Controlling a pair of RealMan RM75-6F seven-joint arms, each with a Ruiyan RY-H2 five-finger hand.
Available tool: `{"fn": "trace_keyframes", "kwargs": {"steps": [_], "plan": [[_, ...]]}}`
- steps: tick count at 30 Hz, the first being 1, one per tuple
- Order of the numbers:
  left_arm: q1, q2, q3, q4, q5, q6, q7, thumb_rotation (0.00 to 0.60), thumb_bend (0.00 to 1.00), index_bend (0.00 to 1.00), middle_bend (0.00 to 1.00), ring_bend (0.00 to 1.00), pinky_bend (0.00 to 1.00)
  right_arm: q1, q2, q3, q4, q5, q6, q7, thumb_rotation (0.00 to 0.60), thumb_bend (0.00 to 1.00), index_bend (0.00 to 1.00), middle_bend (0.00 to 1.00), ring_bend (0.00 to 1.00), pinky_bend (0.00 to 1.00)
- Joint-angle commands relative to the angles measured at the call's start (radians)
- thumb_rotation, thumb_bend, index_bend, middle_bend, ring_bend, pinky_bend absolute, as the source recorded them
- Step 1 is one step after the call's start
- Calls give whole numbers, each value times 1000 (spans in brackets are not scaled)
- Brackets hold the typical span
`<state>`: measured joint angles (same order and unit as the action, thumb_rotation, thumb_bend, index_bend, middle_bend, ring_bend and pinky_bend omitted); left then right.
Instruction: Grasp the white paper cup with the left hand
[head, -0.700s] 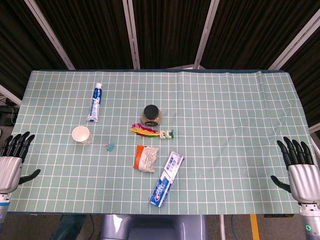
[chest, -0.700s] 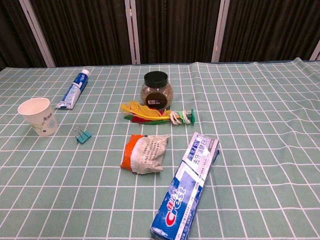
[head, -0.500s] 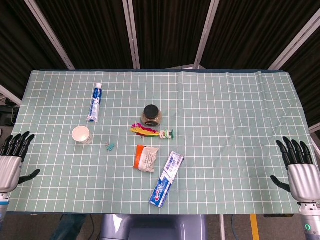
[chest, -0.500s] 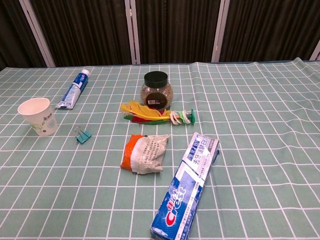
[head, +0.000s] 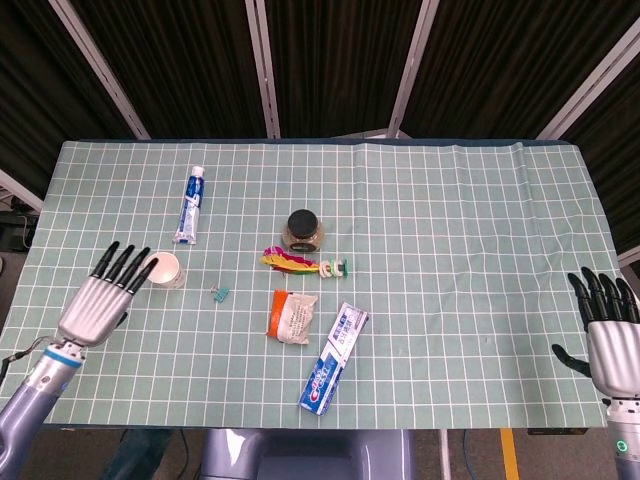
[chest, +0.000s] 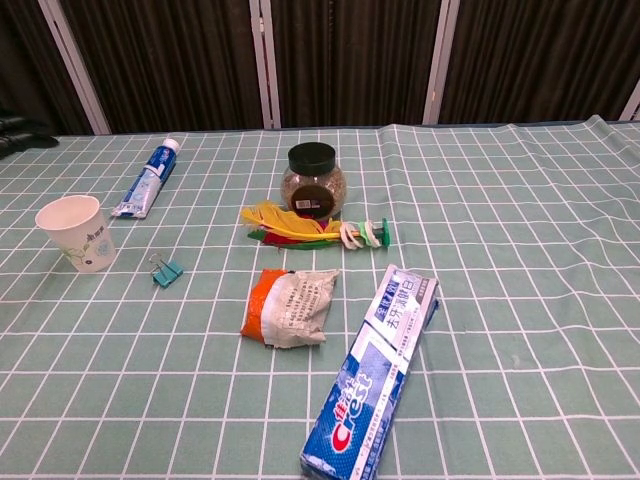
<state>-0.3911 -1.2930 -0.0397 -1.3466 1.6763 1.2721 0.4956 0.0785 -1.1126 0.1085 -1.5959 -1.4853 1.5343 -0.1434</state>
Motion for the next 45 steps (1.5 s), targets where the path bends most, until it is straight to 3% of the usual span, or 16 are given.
{"fn": "trace_keyframes", "kwargs": {"steps": [1, 12, 19, 26, 30, 35, 41, 45], "plan": [[-110, -81, -12, 84, 47, -145, 264, 600, 0, 0, 0, 0, 0, -1, -1, 4, 5, 10, -1, 0, 600, 0, 0, 0, 0, 0], [-153, -170, 4, 199, 19, -231, 430, 600, 0, 15, 0, 0, 0, 2, -1, 8, 20, 27, -15, 13, 600, 0, 0, 0, 0, 0], [-167, -229, 15, 306, 32, -213, 459, 600, 0, 70, 0, 0, 1, 3, -2, 9, 23, 32, -19, 18, 600, 0, 0, 0, 0, 0], [-181, -329, 30, 469, 65, -153, 434, 600, 0, 131, 44, 45, 105, 5, -4, 12, 30, 42, -26, 20, 600, 0, 0, 0, 0, 0], [-183, -354, 31, 506, 60, -145, 433, 600, 0, 191, 133, 136, 222, 6, -5, 13, 32, 44, -28, 20, 600, 0, 0, 0, 0, 0], [-189, -383, 41, 555, 68, -124, 410, 600, 0, 418, 359, 328, 379, 7, -6, 13, 34, 47, -30, 20, 600, 0, 0, 0, 0, 0], [-182, -397, 30, 577, 46, -89, 333, 600, 0, 473, 397, 369, 409, 8, -6, 12, 35, 47, -33, 23, 600, 0, 0, 0, 0, 0], [-167, -372, -16, 523, -13, -53, 209, 600, 0, 475, 398, 369, 410, 8, -6, 10, 34, 45, -34, 25, 600, 0, 0, 0, 0, 0]]}}
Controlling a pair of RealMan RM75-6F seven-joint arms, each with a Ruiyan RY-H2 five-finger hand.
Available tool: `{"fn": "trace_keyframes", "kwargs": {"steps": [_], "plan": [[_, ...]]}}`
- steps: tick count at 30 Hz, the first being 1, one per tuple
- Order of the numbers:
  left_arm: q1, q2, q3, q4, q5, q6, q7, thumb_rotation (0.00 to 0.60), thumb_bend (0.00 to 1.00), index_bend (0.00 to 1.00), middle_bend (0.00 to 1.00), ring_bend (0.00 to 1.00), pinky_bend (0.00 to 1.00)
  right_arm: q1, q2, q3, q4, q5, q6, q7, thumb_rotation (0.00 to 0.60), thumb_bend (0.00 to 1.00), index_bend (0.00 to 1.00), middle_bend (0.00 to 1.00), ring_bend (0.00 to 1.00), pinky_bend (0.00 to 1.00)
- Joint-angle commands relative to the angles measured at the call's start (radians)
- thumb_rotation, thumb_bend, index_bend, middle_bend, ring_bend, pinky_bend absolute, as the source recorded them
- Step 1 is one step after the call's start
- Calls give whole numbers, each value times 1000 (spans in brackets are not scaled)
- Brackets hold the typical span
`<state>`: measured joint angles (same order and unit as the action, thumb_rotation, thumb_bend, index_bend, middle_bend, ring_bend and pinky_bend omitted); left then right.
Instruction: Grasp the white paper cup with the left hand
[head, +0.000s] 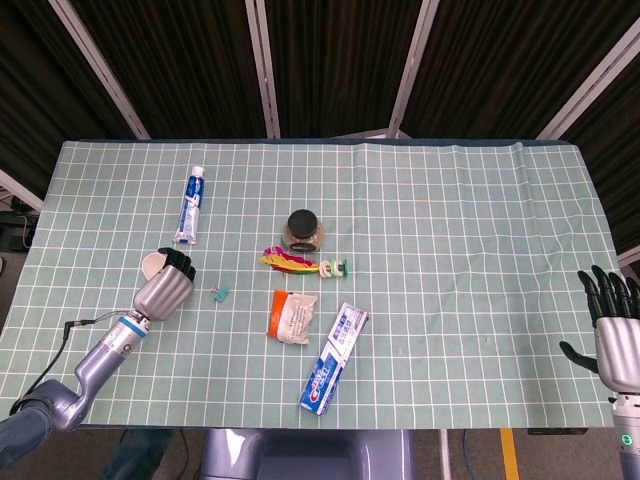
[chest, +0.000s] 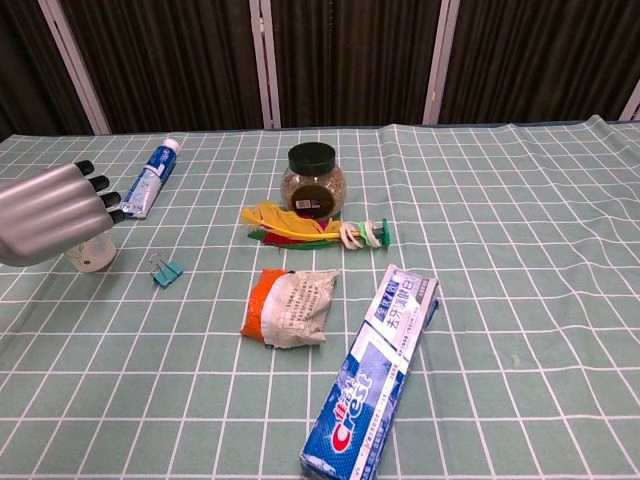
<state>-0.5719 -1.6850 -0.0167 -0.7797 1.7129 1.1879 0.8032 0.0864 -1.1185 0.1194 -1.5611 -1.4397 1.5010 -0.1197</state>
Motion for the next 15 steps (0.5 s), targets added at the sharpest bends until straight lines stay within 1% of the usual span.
{"fn": "trace_keyframes", "kwargs": {"steps": [1, 2, 4, 5, 8, 10, 12, 13, 15], "plan": [[20, 33, -52, -67, -68, 36, -142, 600, 0, 477, 398, 369, 410, 0, 0, -1, -1, -1, -1, 1, 600, 0, 0, 0, 0, 0], [27, 50, -66, -100, -92, 38, -199, 600, 0, 480, 398, 370, 412, 0, 0, -1, -1, -1, -1, 1, 600, 0, 0, 0, 0, 0], [43, 102, -88, -196, -141, 25, -353, 600, 0, 483, 399, 372, 414, 1, -1, -2, -1, -2, -2, 0, 600, 0, 0, 0, 0, 0], [51, 141, -96, -259, -168, 8, -454, 600, 0, 484, 399, 372, 414, 1, -1, -3, -2, -3, -2, -2, 600, 0, 0, 0, 0, 0], [63, 249, -98, -402, -216, -60, -698, 600, 0, 484, 399, 372, 414, 2, -2, -4, -4, -5, -3, -6, 600, 0, 0, 0, 0, 0], [66, 329, -85, -483, -242, -132, -884, 600, 0, 483, 394, 370, 415, 2, -3, -5, -7, -7, -3, -9, 600, 0, 0, 0, 0, 0], [59, 383, -63, -518, -255, -210, -1023, 600, 0, 483, 388, 368, 415, 3, -5, -6, -8, -9, -3, -14, 600, 0, 0, 0, 0, 0], [54, 399, -46, -518, -265, -266, -1100, 600, 0, 483, 387, 367, 414, 4, -6, -8, -9, -10, -5, -17, 600, 0, 0, 0, 0, 0], [42, 407, -29, -503, -250, -302, -1173, 600, 0, 483, 386, 367, 414, 5, -8, -8, -9, -9, -7, -21, 600, 0, 0, 0, 0, 0]]}}
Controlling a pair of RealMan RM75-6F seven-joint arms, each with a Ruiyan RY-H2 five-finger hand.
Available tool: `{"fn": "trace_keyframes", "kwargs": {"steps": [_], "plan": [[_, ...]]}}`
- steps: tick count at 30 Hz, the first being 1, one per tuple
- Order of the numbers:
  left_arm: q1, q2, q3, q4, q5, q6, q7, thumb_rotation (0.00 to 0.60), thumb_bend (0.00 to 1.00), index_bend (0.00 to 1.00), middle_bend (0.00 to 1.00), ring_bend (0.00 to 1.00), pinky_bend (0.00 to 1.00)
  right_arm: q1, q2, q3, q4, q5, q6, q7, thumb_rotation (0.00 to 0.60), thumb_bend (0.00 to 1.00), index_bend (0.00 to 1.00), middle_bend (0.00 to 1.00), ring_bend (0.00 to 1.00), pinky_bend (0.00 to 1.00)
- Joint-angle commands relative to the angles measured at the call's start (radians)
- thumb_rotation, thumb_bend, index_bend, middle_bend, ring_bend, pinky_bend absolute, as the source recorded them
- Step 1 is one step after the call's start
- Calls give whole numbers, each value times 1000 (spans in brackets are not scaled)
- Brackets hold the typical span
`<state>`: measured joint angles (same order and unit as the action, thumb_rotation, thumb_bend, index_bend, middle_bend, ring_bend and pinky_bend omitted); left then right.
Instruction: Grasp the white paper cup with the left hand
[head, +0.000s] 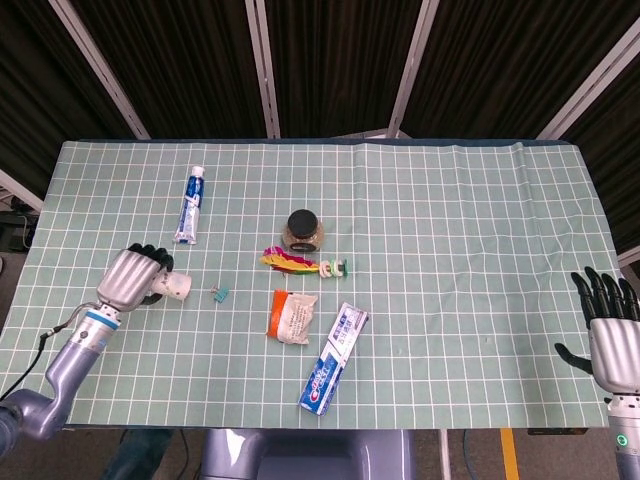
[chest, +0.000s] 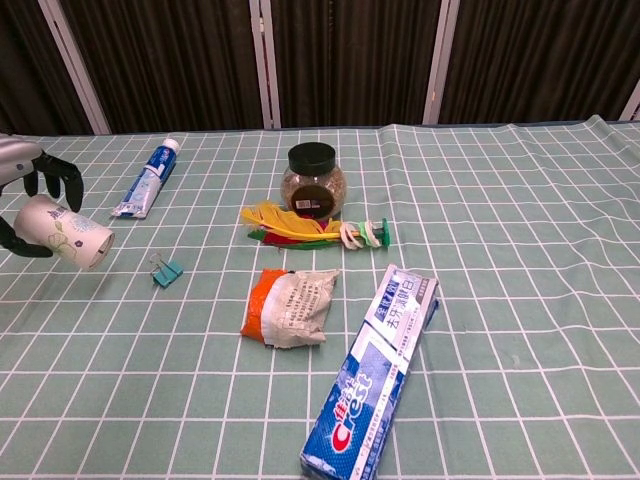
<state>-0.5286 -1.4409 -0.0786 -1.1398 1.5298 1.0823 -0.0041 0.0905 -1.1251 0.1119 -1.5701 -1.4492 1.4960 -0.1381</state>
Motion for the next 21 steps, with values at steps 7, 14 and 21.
{"fn": "trace_keyframes", "kwargs": {"steps": [7, 14, 21], "plan": [[-18, 117, 71, -50, -23, -228, -498, 600, 0, 483, 386, 365, 411, 2, -5, 0, -1, 3, -3, -9, 600, 0, 0, 0, 0, 0], [-32, 79, 102, 19, 28, -203, -425, 600, 0, 44, 45, 57, 104, -1, 0, 1, -1, 7, 1, -1, 600, 0, 0, 0, 0, 0], [-5, 109, 87, -53, 67, -52, -165, 600, 0, 0, 0, 0, 0, -1, 2, 1, -3, 5, 1, 4, 600, 0, 0, 0, 0, 0]]}}
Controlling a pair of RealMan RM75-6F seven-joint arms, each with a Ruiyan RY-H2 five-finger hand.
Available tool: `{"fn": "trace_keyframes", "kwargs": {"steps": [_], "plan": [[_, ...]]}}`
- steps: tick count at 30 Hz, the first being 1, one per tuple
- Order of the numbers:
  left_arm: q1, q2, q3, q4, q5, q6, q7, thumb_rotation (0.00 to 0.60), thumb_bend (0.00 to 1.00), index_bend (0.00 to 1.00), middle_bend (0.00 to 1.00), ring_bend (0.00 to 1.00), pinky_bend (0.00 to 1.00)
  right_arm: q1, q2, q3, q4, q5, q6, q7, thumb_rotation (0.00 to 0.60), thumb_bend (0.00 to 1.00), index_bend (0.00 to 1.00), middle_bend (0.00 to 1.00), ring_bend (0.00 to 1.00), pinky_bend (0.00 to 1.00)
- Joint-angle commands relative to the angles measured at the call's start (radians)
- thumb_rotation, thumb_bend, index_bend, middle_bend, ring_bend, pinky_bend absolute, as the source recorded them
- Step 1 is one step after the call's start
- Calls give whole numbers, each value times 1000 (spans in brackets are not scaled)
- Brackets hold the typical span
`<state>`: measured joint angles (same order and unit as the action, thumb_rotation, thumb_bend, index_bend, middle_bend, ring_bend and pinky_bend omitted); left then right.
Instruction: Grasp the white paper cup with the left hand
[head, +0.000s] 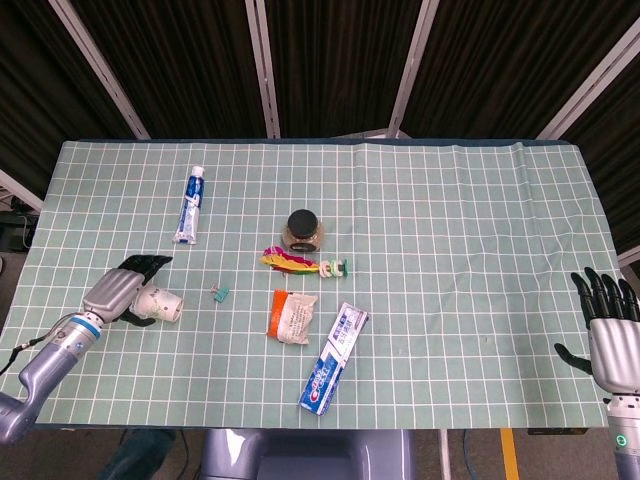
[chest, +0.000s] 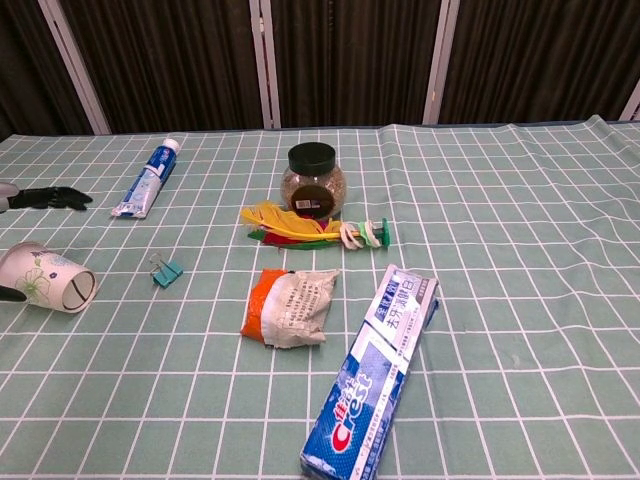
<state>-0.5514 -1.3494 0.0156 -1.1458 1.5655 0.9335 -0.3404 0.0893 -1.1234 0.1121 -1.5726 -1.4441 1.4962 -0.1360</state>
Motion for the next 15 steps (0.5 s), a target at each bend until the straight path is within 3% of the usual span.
{"fn": "trace_keyframes", "kwargs": {"steps": [1, 5, 11, 15], "plan": [[24, 20, -10, -65, 36, 119, 233, 600, 0, 0, 0, 0, 0, 0, 1, 1, -1, 0, 1, 3, 600, 0, 0, 0, 0, 0], [66, 4, -16, -167, 46, 211, 617, 600, 0, 0, 0, 0, 0, -1, 6, 2, 0, 1, 1, 15, 600, 0, 0, 0, 0, 0], [119, -75, -7, -287, -21, 223, 1089, 600, 0, 0, 0, 0, 5, -3, 11, 1, -3, -4, 5, 23, 600, 0, 0, 0, 0, 0], [114, -170, -12, -257, -67, 196, 1303, 600, 0, 1, 0, 0, 46, -5, 14, 1, 0, -1, 5, 30, 600, 0, 0, 0, 0, 0]]}}
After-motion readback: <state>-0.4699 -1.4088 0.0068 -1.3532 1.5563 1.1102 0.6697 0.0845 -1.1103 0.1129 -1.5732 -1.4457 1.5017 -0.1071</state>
